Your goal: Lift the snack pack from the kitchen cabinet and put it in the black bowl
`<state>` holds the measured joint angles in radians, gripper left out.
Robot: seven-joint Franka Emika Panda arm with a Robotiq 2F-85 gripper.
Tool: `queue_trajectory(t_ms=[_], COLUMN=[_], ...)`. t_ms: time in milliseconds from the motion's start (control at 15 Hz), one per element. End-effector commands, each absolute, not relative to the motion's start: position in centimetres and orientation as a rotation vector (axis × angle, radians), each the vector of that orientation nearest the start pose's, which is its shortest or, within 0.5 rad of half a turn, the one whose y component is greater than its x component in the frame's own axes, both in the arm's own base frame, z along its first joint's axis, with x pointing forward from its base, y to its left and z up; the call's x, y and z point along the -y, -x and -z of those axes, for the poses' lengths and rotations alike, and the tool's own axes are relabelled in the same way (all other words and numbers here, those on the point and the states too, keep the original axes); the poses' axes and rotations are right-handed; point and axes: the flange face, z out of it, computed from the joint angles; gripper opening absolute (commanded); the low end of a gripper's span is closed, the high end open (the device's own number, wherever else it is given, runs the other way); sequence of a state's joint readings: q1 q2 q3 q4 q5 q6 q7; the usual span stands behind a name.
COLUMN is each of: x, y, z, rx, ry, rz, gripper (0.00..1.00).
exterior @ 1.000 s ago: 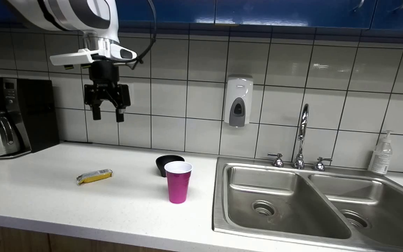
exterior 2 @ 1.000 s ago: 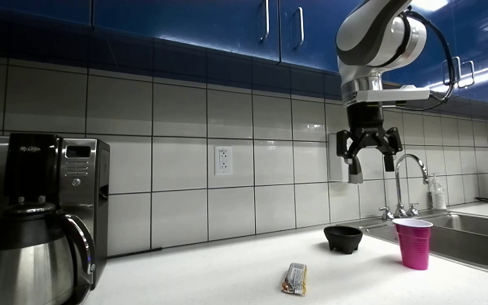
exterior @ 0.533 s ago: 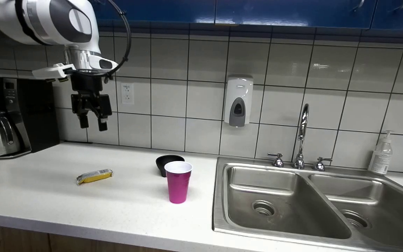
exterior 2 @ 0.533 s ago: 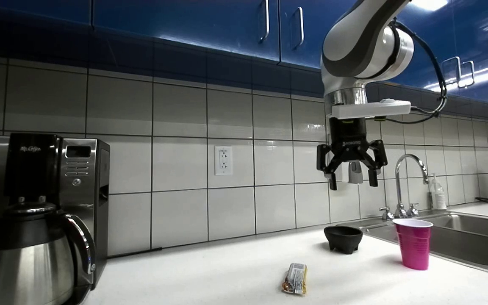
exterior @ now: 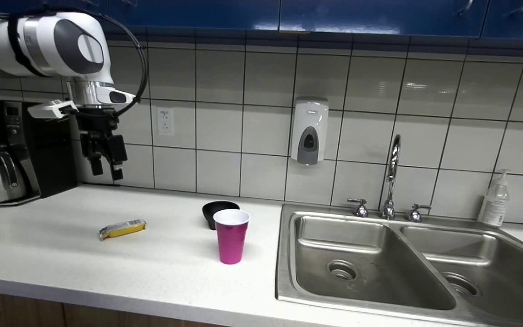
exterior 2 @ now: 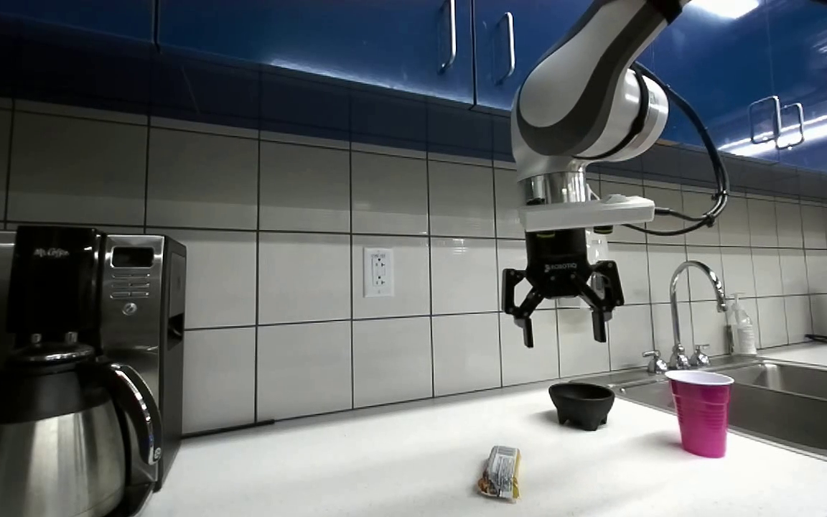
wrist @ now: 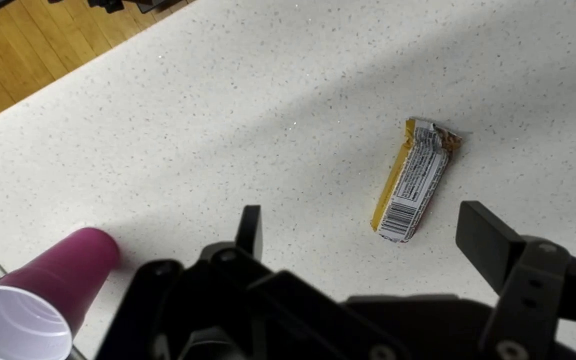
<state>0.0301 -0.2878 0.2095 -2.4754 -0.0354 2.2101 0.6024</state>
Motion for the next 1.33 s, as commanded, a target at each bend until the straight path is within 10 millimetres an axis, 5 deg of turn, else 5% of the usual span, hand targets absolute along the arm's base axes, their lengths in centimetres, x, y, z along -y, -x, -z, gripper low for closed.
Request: queue_trajectory(t_ms=[0, 667, 1267], x=[-12.4, -14.0, -15.2], y=[-44.3, -48.2, -49.9], z=[-38.4, -34.5, -30.7], rx=[-0.648, -0.926, -1.008], ry=[3.139, 3.053, 3.046], rz=[0.108, 0.209, 0.153], gripper=[1.0, 1.0, 1.0])
